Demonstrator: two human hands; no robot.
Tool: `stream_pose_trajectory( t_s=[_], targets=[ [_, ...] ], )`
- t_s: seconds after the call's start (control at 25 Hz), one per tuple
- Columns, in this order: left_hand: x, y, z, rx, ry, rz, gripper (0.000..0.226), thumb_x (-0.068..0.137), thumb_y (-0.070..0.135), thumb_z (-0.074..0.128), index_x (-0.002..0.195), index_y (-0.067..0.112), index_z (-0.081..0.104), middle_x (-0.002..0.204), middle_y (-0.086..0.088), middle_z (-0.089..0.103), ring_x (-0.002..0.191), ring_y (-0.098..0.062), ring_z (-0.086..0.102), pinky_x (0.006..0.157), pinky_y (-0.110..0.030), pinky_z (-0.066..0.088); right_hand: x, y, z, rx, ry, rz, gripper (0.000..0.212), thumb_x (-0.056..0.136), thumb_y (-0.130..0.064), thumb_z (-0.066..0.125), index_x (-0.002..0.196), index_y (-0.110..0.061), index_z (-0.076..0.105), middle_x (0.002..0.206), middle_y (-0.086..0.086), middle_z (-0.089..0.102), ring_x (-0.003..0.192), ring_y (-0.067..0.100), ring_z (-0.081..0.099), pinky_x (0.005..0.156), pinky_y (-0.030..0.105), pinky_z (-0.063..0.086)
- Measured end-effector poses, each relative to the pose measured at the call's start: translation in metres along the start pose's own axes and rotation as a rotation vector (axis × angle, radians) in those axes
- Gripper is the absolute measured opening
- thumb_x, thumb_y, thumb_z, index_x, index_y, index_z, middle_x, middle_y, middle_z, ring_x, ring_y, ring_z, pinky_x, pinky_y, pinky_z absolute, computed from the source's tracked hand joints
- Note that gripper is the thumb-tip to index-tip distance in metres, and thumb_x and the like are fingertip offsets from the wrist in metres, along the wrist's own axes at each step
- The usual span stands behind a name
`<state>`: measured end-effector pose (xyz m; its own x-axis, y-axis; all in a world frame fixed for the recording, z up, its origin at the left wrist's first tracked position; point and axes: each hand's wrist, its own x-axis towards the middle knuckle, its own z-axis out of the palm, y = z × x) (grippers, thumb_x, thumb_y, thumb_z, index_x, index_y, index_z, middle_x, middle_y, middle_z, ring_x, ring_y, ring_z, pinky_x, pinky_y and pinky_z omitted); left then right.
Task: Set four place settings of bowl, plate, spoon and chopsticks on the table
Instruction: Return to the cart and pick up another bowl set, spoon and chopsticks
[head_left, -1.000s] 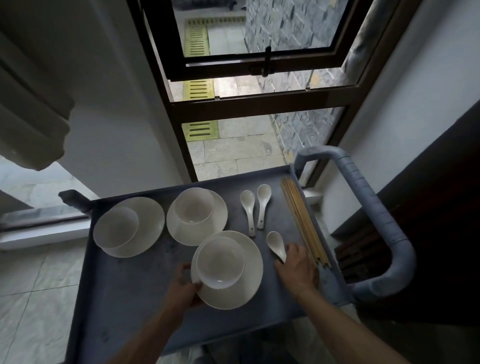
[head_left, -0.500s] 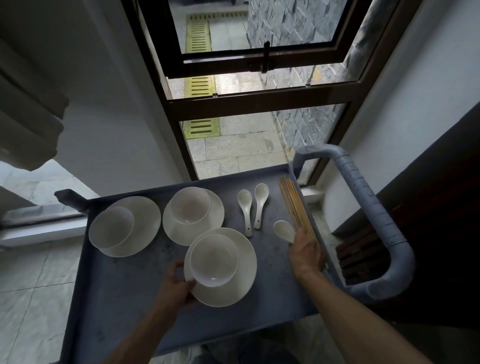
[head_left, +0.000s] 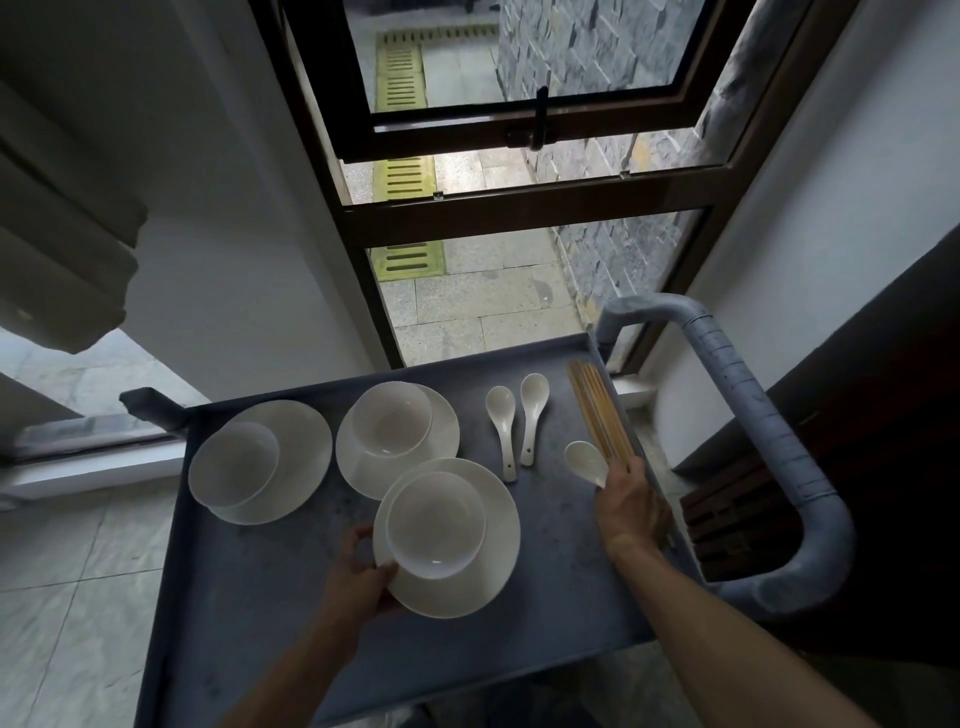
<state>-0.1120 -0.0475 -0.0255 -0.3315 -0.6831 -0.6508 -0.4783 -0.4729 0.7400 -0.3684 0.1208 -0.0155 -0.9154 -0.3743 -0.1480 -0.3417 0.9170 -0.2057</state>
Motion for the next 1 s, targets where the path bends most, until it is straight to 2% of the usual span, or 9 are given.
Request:
stream_pose_trajectory(
  t_s=[0.2, 0.36, 0.56, 0.72, 0.8, 1.0],
  targets=[
    [0.002, 0.003, -0.005, -0.003, -0.002, 0.024, 0.040, 0.087, -0.011, 0.057, 0.108, 0.023, 0.052, 0.094, -0.021, 0.067, 0.075, -0.033, 0.069, 0.051, -0.037, 0.058, 0.009, -0.005, 0.002, -0.043, -0.038, 0.049, 0.019, 0.098, -0.020, 0.050, 0.109, -0.011, 0.062, 0.108, 0.009, 0.059, 0.092, 0.027, 0.065, 0.067, 0.031, 0.045],
    [0.008, 0.004, -0.009, -0.008, -0.014, 0.013, 0.040, 0.087, -0.011, 0.058, 0.105, 0.024, 0.052, 0.094, -0.021, 0.067, 0.075, -0.034, 0.070, 0.054, -0.041, 0.059, 0.010, -0.009, 0.003, -0.045, -0.038, 0.050, 0.020, 0.095, -0.025, 0.055, 0.109, -0.010, 0.061, 0.109, 0.009, 0.057, 0.090, 0.028, 0.065, 0.064, 0.028, 0.037],
    [0.011, 0.009, -0.013, -0.008, -0.036, 0.019, 0.039, 0.086, -0.010, 0.057, 0.110, 0.019, 0.050, 0.098, -0.021, 0.066, 0.078, -0.036, 0.069, 0.054, -0.040, 0.059, 0.014, -0.007, 0.005, -0.040, -0.013, 0.085, 0.019, 0.097, -0.021, 0.053, 0.109, -0.008, 0.060, 0.108, 0.011, 0.058, 0.090, 0.030, 0.065, 0.066, 0.033, 0.046],
    [0.015, 0.013, -0.015, -0.005, -0.042, 0.014, 0.041, 0.086, -0.011, 0.058, 0.113, 0.019, 0.051, 0.100, -0.022, 0.065, 0.080, -0.037, 0.068, 0.054, -0.039, 0.059, 0.011, -0.010, 0.006, -0.094, -0.001, 0.070, 0.017, 0.098, -0.017, 0.048, 0.107, -0.010, 0.061, 0.107, 0.009, 0.060, 0.090, 0.028, 0.065, 0.064, 0.030, 0.042],
    [0.014, 0.015, -0.016, -0.001, -0.046, 0.029, 0.040, 0.085, -0.012, 0.058, 0.112, 0.018, 0.053, 0.095, -0.023, 0.067, 0.075, -0.034, 0.068, 0.054, -0.039, 0.059, 0.011, -0.010, 0.007, -0.092, -0.002, 0.069, 0.017, 0.097, -0.017, 0.050, 0.108, -0.010, 0.061, 0.107, 0.009, 0.059, 0.089, 0.028, 0.065, 0.064, 0.029, 0.039],
    [0.013, 0.020, -0.019, 0.003, -0.067, 0.032, 0.040, 0.085, -0.013, 0.055, 0.111, 0.018, 0.053, 0.093, -0.021, 0.067, 0.075, -0.031, 0.068, 0.054, -0.039, 0.059, 0.023, -0.017, 0.003, 0.010, -0.053, 0.176, 0.023, 0.094, -0.018, 0.054, 0.112, -0.004, 0.059, 0.114, 0.014, 0.053, 0.090, 0.033, 0.063, 0.065, 0.032, 0.039]
  ],
)
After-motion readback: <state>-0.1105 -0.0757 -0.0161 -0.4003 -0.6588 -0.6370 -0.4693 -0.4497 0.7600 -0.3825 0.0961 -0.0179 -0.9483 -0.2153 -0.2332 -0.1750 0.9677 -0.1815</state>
